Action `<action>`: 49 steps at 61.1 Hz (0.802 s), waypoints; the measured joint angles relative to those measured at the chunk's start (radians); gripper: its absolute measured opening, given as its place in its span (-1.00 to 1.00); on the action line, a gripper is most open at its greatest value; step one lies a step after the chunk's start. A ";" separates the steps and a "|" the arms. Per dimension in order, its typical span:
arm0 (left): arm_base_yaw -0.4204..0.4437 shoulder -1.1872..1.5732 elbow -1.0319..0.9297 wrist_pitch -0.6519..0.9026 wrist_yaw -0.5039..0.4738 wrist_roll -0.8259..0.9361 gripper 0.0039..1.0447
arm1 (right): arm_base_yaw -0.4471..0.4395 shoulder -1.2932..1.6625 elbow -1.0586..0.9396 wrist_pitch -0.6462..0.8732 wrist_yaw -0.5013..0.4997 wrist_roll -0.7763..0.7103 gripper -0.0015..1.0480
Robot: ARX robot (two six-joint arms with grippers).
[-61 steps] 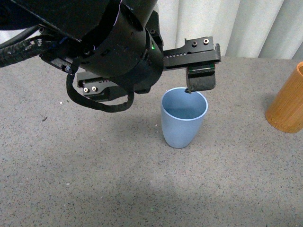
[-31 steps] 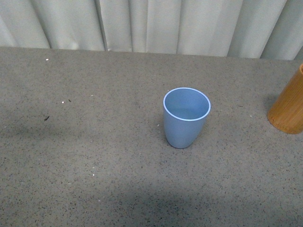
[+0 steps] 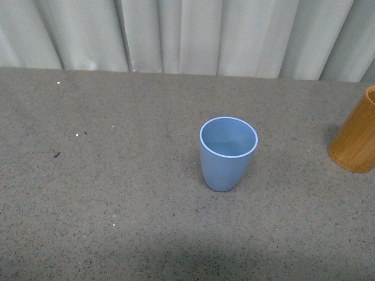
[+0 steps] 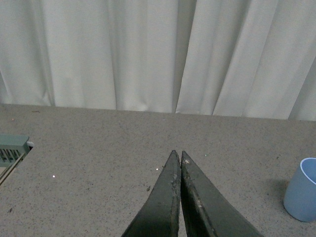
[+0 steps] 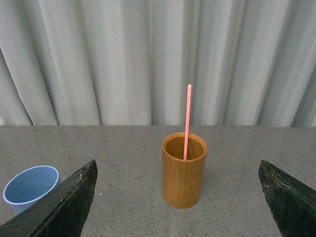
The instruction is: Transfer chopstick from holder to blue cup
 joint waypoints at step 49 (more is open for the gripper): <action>0.000 -0.004 0.000 -0.002 0.000 0.002 0.87 | -0.222 1.334 0.543 0.418 0.156 0.105 0.82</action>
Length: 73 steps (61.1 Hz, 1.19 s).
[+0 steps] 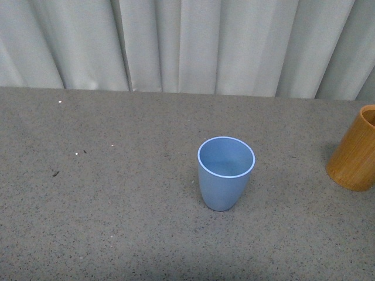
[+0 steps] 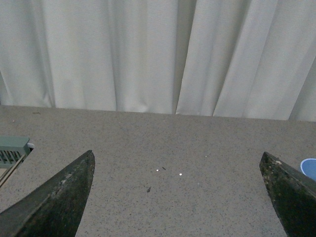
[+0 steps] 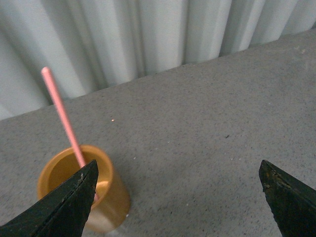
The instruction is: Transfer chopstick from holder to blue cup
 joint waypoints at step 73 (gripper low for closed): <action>0.000 0.000 0.000 0.000 0.000 0.000 0.88 | 0.132 0.563 0.453 0.042 -0.111 0.106 0.82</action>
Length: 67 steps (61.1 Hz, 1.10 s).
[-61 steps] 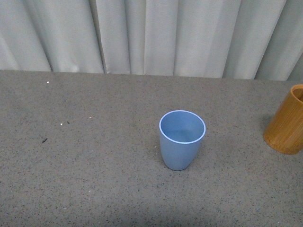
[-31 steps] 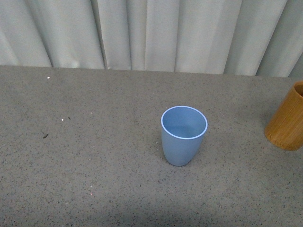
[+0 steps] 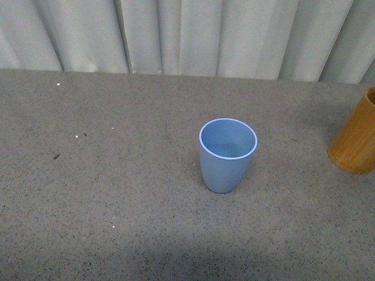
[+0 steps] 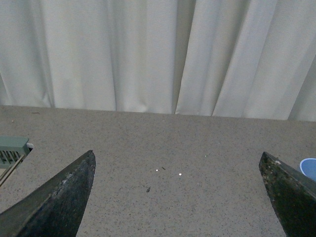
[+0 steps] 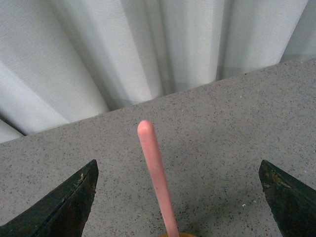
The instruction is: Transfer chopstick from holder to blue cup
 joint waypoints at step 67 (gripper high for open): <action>0.000 0.000 0.000 0.000 0.000 0.000 0.88 | 0.008 0.152 0.042 0.101 -0.021 0.007 -0.75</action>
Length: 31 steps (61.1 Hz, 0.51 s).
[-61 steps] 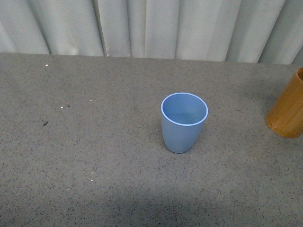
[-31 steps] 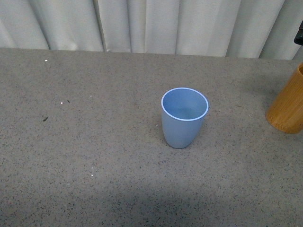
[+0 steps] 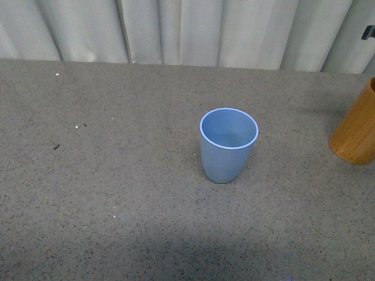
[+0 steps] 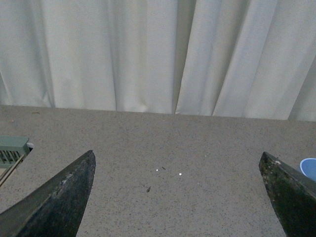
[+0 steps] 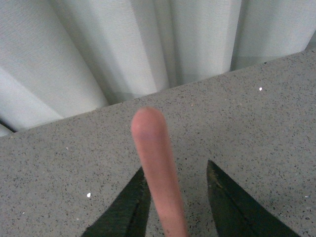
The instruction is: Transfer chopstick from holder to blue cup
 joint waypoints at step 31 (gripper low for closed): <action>0.000 0.000 0.000 0.000 0.000 0.000 0.88 | -0.028 -0.125 -0.077 0.038 -0.017 -0.017 -0.97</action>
